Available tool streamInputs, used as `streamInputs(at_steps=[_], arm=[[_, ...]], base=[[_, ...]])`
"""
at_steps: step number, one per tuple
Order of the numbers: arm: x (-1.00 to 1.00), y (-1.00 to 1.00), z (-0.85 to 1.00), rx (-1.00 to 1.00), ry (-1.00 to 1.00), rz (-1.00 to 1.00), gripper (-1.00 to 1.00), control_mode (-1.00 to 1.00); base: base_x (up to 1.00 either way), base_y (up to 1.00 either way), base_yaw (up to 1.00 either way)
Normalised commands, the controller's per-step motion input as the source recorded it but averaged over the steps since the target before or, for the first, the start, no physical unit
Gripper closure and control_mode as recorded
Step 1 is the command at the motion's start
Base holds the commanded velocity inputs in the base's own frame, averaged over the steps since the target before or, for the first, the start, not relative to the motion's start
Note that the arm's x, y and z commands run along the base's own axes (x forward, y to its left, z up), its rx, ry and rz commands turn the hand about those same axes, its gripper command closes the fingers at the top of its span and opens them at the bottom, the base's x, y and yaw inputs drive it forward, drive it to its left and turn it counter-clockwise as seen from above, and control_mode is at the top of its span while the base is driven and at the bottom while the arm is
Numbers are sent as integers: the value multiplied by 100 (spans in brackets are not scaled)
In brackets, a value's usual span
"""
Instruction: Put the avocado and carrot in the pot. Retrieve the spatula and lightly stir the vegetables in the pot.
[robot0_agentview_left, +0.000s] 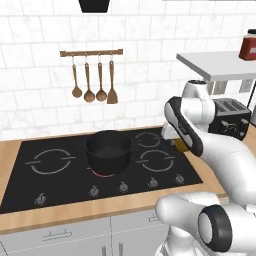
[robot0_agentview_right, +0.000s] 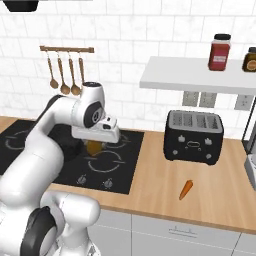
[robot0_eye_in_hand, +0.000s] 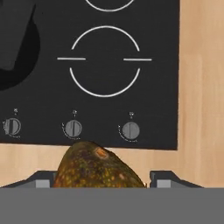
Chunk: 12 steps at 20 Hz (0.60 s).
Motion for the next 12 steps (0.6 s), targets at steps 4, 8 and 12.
streamInputs(at_steps=[4,8,12], arm=[[4,65,14,2,-28,0,100,-100],[43,88,1,0,-4,1,100,-100],[56,81,7,-1,19,4,100,-100]], base=[[0,0,0],[0,0,0],[0,0,0]])
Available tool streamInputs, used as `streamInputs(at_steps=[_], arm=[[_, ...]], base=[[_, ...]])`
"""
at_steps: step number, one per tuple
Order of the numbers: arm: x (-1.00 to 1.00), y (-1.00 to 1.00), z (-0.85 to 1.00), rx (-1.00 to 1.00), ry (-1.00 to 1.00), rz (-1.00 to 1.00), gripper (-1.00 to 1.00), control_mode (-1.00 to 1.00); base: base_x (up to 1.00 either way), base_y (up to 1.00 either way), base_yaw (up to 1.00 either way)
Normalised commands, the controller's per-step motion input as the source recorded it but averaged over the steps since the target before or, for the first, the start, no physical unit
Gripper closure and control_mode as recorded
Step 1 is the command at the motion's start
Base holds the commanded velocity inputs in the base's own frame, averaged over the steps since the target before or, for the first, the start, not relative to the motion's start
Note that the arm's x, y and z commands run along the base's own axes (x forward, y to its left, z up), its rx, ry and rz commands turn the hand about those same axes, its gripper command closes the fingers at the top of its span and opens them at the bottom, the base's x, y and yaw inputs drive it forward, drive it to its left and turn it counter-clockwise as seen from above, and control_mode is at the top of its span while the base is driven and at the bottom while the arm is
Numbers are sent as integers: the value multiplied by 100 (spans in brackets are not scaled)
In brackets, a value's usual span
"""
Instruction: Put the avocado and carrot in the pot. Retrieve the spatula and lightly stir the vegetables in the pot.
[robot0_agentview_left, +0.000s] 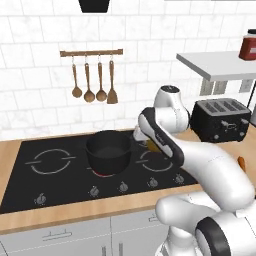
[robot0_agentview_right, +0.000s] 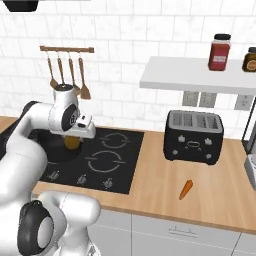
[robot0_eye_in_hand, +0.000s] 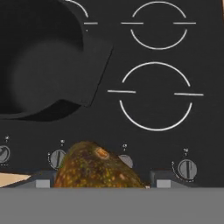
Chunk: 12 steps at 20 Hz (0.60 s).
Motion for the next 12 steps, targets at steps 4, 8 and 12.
streamInputs(at_steps=[4,8,12], arm=[[85,78,0,-2,27,1,100,-100],[100,74,-4,-4,24,0,100,-100],[100,76,-14,-3,12,0,100,-100]], base=[[0,0,0],[0,0,0],[0,0,0]])
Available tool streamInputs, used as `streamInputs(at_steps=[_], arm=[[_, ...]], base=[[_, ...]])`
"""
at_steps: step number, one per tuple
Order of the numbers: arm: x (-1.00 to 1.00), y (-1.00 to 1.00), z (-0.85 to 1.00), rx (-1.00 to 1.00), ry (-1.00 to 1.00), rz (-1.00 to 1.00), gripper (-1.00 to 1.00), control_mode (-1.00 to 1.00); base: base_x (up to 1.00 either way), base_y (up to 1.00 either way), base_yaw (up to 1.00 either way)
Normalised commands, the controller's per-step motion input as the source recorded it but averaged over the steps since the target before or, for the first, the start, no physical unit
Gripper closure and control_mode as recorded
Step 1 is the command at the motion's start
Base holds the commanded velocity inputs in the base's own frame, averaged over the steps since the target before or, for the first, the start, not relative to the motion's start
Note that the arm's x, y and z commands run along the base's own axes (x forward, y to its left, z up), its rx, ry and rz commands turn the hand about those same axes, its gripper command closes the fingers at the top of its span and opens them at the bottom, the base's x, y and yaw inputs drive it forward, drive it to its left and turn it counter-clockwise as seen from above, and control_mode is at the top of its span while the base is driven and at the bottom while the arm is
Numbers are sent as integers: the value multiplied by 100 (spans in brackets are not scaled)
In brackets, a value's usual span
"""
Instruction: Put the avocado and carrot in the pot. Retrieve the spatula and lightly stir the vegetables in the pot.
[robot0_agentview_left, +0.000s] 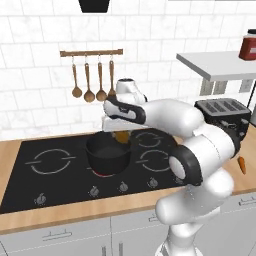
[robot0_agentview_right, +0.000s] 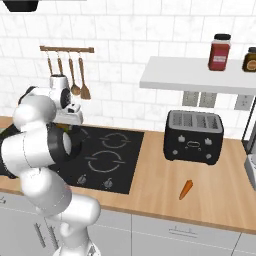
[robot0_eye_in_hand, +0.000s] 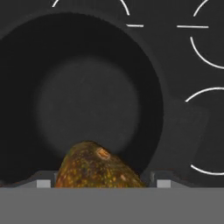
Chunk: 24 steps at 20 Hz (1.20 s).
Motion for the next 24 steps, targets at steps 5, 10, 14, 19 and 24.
streamInputs(at_steps=[5,10,14,19,24], arm=[[90,66,-48,-3,3,-4,100,-100],[61,9,-91,-3,8,-4,100,-100],[21,10,-71,0,1,-3,100,-100],[-6,14,-21,0,-2,0,100,-100],[-52,0,-7,0,-8,0,100,-100]], base=[[0,0,0],[0,0,0],[0,0,0],[0,0,0],[0,0,0]])
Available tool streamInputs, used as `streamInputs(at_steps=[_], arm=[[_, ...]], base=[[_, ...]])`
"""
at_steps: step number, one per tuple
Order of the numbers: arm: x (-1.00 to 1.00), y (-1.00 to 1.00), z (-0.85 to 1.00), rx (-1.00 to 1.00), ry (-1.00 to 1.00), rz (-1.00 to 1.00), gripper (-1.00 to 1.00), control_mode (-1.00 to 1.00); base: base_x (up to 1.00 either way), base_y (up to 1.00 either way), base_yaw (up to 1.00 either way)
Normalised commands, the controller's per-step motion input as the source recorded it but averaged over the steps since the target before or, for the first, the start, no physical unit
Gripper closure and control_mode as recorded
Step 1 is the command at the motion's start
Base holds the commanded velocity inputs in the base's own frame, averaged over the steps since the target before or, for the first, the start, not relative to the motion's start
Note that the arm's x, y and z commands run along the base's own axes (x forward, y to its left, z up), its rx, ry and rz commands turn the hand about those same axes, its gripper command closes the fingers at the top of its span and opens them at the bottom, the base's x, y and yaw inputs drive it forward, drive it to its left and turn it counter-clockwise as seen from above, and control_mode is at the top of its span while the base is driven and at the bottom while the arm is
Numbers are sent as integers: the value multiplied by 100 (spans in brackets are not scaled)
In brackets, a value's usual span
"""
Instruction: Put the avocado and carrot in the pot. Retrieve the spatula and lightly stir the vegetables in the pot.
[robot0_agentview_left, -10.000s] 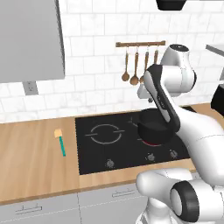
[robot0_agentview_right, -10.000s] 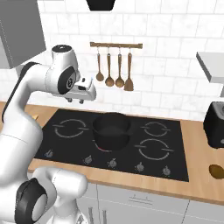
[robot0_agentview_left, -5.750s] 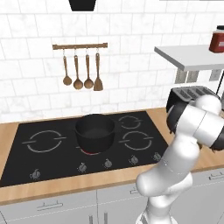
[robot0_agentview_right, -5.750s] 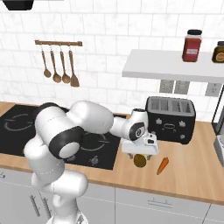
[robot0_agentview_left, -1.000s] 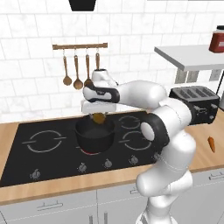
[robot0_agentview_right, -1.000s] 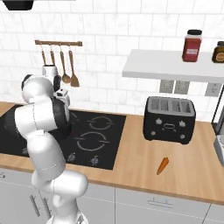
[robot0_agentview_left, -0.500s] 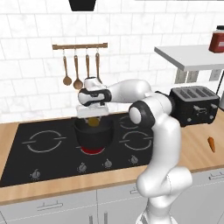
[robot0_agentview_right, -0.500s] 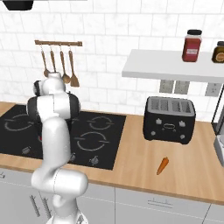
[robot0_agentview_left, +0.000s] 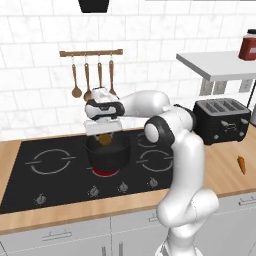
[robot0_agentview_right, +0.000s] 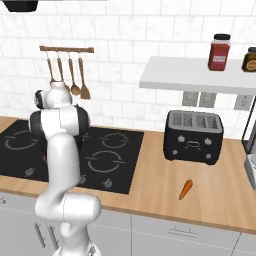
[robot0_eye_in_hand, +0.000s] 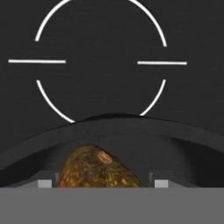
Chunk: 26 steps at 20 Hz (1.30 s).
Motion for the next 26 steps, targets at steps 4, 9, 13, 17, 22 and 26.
streamInputs(at_steps=[4,9,13,17,22,26], arm=[[-35,0,-9,0,-3,0,100,-100],[-23,0,-12,0,-2,0,100,-100],[-13,0,-10,1,-8,-1,-100,-100],[-26,0,0,5,-13,-1,-100,-100],[-27,0,2,5,-15,0,-100,-100],[-26,-21,49,15,-12,0,-100,-100]], base=[[0,0,0],[0,0,0],[0,0,0],[0,0,0],[0,0,0],[0,0,0]])
